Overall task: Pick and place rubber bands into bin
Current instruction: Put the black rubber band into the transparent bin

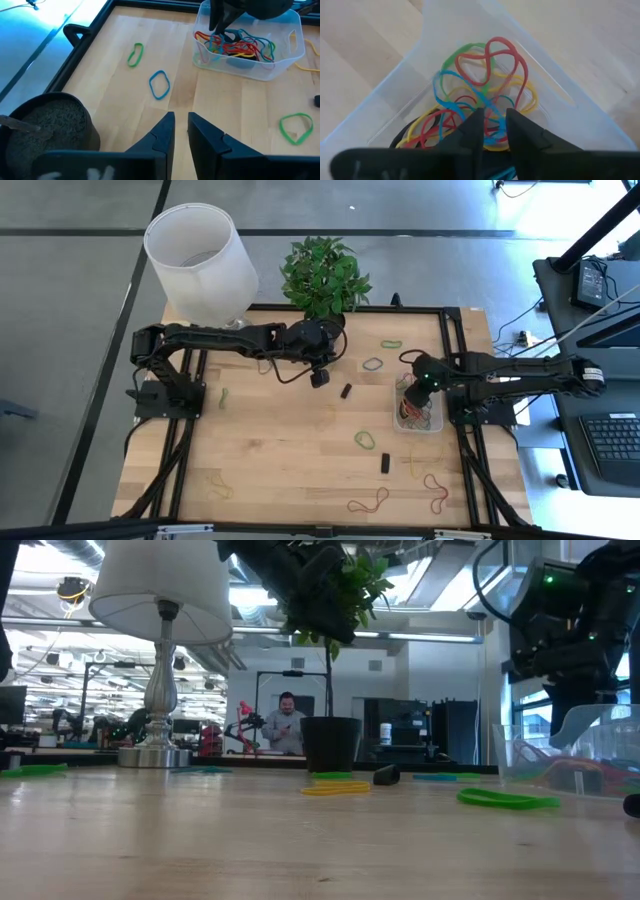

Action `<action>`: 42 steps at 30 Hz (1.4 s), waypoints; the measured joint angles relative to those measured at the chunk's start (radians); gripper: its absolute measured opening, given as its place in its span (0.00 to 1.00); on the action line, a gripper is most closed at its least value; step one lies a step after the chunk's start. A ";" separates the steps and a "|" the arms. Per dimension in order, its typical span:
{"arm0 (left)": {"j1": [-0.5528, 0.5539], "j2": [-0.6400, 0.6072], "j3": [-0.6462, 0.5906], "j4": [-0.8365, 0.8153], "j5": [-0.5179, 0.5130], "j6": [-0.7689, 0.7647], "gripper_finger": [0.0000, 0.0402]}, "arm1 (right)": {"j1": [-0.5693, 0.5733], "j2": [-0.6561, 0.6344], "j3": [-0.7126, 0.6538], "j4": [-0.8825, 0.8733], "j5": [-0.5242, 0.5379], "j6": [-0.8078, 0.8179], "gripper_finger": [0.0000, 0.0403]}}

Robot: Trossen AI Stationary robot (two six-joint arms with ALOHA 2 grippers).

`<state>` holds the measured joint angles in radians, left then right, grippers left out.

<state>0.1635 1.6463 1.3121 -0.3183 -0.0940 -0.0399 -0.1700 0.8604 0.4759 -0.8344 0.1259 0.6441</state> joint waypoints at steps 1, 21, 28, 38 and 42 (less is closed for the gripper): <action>0.000 0.000 0.000 0.000 0.000 0.000 0.12 | -0.002 0.000 0.000 -0.005 0.000 -0.001 0.22; -0.026 -0.025 -0.037 -0.100 0.021 0.041 0.01 | -0.004 -0.002 0.189 -0.207 -0.048 0.001 0.10; -0.038 -0.167 -0.252 -0.018 0.049 -0.010 0.00 | 0.035 0.017 0.308 -0.257 -0.030 0.009 0.01; -0.103 -0.574 -0.635 0.151 -0.008 -0.085 0.01 | 0.208 0.326 0.561 -0.112 0.076 -0.061 0.00; -0.169 -0.718 -0.717 0.143 -0.043 -0.128 0.00 | 0.237 0.511 0.694 -0.076 0.084 -0.217 0.02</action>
<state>-0.0060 0.9279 0.5951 -0.1757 -0.1370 -0.1677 0.0667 1.3713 1.1695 -0.9099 0.2101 0.4269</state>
